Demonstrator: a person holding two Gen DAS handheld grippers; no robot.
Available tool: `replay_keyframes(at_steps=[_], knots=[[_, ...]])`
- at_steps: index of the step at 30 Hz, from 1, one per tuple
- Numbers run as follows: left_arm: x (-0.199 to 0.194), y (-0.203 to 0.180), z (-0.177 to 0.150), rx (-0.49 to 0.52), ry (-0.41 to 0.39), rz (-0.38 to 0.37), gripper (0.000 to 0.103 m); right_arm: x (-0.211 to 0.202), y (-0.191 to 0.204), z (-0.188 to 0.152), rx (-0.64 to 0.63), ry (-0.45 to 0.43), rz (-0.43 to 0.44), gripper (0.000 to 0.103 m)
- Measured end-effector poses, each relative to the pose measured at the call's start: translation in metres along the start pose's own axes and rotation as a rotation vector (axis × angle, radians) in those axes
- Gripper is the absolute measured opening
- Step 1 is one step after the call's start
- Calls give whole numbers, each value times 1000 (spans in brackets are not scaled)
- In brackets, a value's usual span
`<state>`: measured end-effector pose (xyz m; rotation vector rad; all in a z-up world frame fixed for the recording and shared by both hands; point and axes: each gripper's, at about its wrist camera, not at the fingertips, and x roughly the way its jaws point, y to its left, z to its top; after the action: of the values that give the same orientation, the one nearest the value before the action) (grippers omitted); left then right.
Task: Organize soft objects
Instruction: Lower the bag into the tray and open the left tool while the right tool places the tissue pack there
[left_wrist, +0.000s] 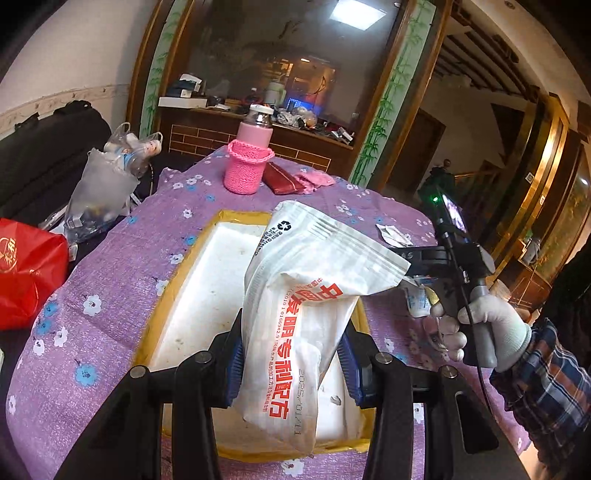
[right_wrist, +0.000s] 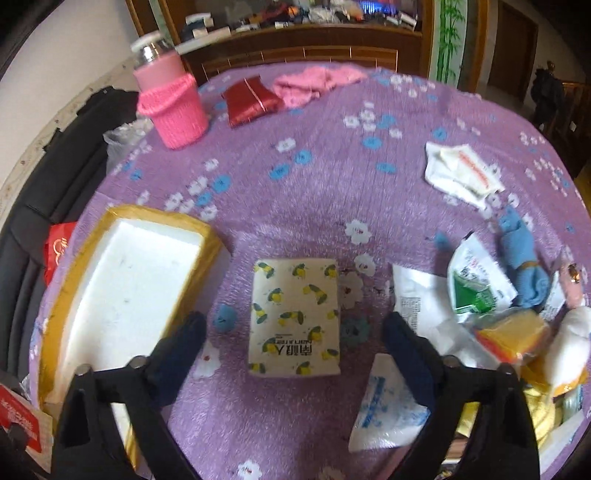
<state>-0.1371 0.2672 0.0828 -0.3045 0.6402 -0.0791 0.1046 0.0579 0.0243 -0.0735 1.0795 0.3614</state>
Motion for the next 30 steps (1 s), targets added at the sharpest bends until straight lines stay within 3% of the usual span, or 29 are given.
replay_keyframes(at_steps=[3, 4, 12, 16, 20, 23, 27, 30], knots=[[4, 1, -1, -7, 10, -6, 47, 16, 3, 1, -2, 37, 2, 56], [6, 0, -1, -7, 13, -6, 47, 18, 3, -1, 2, 43, 2, 51], [13, -9, 18, 28, 45, -21, 47, -33, -4, -9, 53, -67, 55, 50], [30, -13, 40, 44, 75, -30, 47, -65, 14, -7, 47, -104, 178, 50], [63, -7, 60, 14, 113, -25, 47, -60, 40, -1, 64, -64, 310, 51], [97, 13, 68, -82, 183, -38, 47, -46, 55, 4, 84, -44, 364, 51], [135, 37, 69, -169, 256, -23, 47, -26, 68, 8, 93, -22, 367, 51], [141, 46, 69, -209, 235, -16, 51, -15, 77, 9, 69, -20, 317, 51]])
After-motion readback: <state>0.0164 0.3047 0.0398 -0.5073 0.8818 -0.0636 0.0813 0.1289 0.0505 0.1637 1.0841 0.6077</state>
